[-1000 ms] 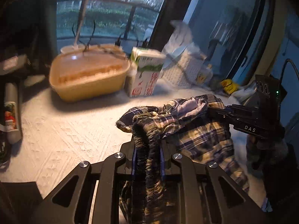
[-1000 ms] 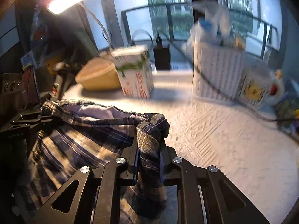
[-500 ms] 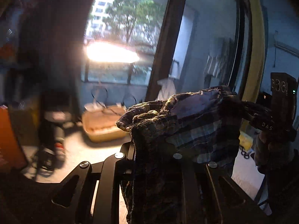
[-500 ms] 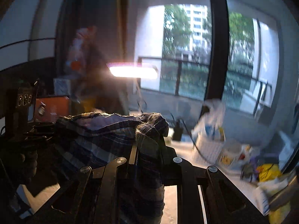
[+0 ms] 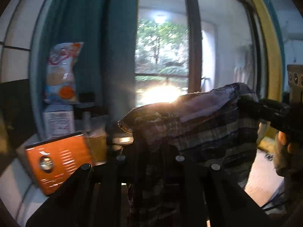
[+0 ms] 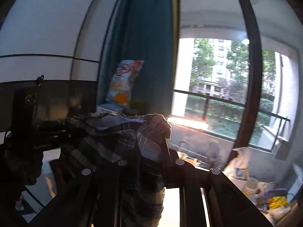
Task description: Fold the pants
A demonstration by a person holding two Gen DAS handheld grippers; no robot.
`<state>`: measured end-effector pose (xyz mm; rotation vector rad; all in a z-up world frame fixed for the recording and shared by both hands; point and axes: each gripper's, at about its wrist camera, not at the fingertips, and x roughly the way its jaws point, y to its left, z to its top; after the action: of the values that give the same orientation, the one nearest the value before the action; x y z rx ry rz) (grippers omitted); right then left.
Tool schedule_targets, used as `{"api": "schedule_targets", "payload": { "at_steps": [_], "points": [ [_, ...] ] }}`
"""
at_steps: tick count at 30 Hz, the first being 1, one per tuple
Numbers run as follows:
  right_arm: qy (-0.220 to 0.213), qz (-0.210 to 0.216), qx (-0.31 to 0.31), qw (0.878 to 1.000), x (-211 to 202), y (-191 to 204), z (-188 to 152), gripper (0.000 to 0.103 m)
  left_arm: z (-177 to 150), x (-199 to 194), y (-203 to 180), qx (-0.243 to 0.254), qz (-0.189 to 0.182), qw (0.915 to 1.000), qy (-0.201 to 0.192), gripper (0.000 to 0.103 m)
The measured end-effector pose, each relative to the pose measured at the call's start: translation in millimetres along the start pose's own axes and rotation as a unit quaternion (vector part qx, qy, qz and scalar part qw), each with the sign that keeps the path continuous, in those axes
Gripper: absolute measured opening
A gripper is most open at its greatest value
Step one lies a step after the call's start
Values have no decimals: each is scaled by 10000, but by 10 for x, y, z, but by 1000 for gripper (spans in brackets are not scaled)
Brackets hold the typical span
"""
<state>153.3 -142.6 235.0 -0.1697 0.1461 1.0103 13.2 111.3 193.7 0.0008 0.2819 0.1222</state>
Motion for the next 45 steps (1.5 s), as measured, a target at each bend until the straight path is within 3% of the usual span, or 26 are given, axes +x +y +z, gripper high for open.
{"api": "schedule_targets", "payload": {
  "at_steps": [3, 8, 11, 15, 16, 18, 19, 20, 24, 27, 45],
  "points": [
    [130, 210, 142, 9996, 217, 97, -51, 17, -122, 53, 202, -77, 202, 9993, 295, 16],
    [823, 414, 414, 9949, 915, 176, -355, 17, -536, 524, 549, -451, 385, 9926, 1056, 17],
    [1330, 485, 578, 9882, 1455, 165, -655, 17, -906, 1014, 785, -717, 561, 9816, 1681, 22],
    [2055, 399, 847, 9742, 2299, 62, -1131, 17, -1210, 1521, 849, -531, 1093, 9707, 2074, 30],
    [2173, 332, 870, 9717, 2434, 40, -1201, 27, -1250, 1615, 881, -590, 1161, 9683, 2130, 34],
    [2294, 163, 952, 9685, 2602, -33, -1299, 55, -1262, 1679, 946, -748, 1261, 9654, 2156, 49],
    [2243, 132, 1040, 9689, 2620, -67, -1299, 77, -1252, 1666, 969, -800, 1322, 9650, 2119, 64],
    [2162, 122, 1095, 9701, 2601, -103, -1286, 84, -1229, 1632, 996, -872, 1400, 9648, 2047, 75],
    [2129, -50, 1043, 9715, 2471, -220, -1256, 84, -1140, 1494, 1061, -1124, 1619, 9624, 1867, 81],
    [2184, -124, 1081, 9698, 2336, -317, -1277, 84, -1053, 1412, 956, -1141, 1537, 9660, 1737, 82],
    [2173, -593, 1278, 9659, 887, -682, -1588, 84, -901, 1010, -559, -472, 668, 9810, 1760, 84]
  ]
}}
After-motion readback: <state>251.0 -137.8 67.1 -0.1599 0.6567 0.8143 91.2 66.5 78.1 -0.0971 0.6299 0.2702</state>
